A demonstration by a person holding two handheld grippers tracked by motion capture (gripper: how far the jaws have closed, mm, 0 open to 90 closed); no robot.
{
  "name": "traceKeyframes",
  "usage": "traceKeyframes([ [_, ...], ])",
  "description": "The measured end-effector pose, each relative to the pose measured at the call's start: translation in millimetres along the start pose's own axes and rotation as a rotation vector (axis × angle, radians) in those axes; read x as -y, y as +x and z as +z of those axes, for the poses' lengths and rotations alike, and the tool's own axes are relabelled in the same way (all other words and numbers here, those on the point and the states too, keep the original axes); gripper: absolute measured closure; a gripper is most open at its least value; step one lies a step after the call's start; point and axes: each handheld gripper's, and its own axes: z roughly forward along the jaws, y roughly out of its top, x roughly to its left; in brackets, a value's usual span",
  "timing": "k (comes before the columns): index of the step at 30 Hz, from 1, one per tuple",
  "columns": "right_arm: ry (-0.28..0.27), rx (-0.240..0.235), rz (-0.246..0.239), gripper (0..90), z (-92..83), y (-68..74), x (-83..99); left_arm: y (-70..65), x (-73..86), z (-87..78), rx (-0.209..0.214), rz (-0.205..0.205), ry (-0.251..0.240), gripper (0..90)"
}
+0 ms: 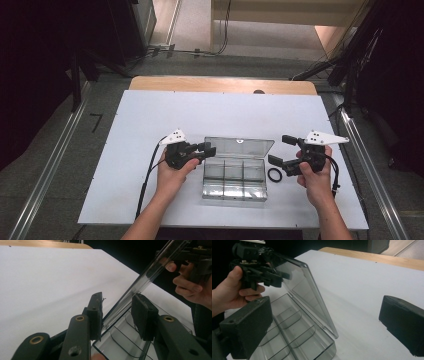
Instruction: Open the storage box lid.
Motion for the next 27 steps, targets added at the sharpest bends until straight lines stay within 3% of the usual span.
traceKeyframes([
  [5, 0.006, -0.011, 0.026, 5.4, 9.1, -5.3, 9.3, 2.2, 0.1, 0.6, 0.003, -0.015, -0.006, 62.5],
  [9, 0.034, 0.005, 0.016, 24.4, 19.7, -3.3, 14.1, 3.9, 0.2, 1.2, 0.006, -0.027, -0.012, 63.4],
  [12, 0.04, 0.016, 0.021, 34.4, 26.9, 0.1, 15.8, 4.6, 0.3, 1.3, 0.005, -0.028, -0.011, 63.8],
  [16, 0.032, 0.065, 0.028, 46.4, 30.9, 0.8, 17.0, 4.8, 0.5, 1.7, 0.0, -0.035, -0.014, 64.0],
  [20, 0.041, 0.053, 0.032, 57.5, 32.5, 0.4, 18.6, 4.7, 0.6, 2.4, -0.006, -0.036, -0.017, 64.0],
  [27, 0.031, 0.039, 0.046, 66.4, 31.9, -2.7, 21.0, 4.6, 0.6, 3.1, -0.017, -0.046, -0.022, 65.3],
])
